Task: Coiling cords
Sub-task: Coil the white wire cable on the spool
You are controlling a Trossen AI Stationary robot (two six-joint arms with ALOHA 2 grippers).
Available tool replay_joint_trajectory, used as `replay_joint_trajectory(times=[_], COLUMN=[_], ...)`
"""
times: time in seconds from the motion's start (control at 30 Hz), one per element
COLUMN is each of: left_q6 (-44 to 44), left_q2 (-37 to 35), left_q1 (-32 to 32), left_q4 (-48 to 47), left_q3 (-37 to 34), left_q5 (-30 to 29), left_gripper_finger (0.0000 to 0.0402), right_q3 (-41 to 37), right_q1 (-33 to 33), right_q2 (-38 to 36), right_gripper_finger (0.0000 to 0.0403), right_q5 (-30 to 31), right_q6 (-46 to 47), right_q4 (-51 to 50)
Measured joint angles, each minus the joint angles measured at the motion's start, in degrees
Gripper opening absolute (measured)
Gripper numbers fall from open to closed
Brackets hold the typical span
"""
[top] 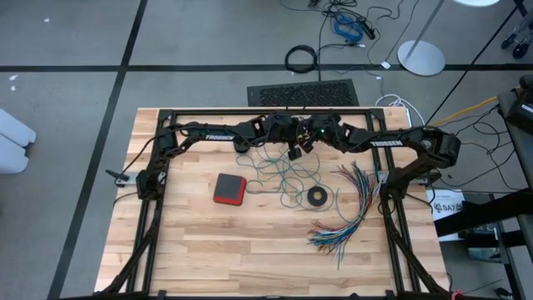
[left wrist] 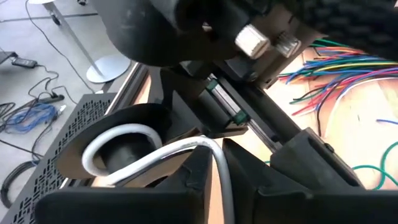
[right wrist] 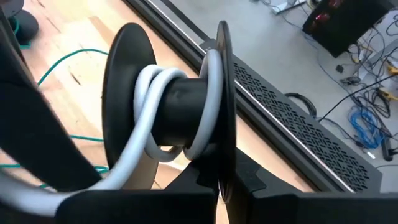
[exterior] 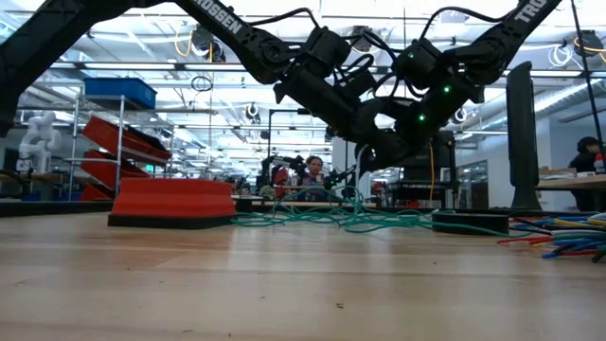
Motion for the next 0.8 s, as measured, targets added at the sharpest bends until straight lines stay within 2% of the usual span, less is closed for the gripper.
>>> replay_joint_trajectory(times=[0.27,0.37,0.6,0.8], left_q6=[-3.00,-3.03,-2.92,-2.49], left_q2=[-0.12,-0.18,-1.61,-1.32], left_q1=[0.92,0.92,0.90,0.45], left_q4=[0.43,0.64,1.28,0.91], left_q3=[0.00,0.05,0.14,-0.05], left_q5=[2.45,2.41,2.38,3.31], left_gripper_finger=[0.0137,0.0159,0.0164,0.0165], right_q3=[-0.13,-0.22,-0.22,0.28], right_q1=[-0.60,-0.81,-1.85,-3.73], right_q2=[-0.31,-1.16,-4.81,-9.81], right_gripper_finger=[0.0000,0.0000,0.0000,0.0000], right_q5=[-1.52,-1.60,-2.05,-6.69], right_q6=[-1.64,-2.34,-3.28,-1.33], right_q4=[0.52,0.28,0.52,5.50])
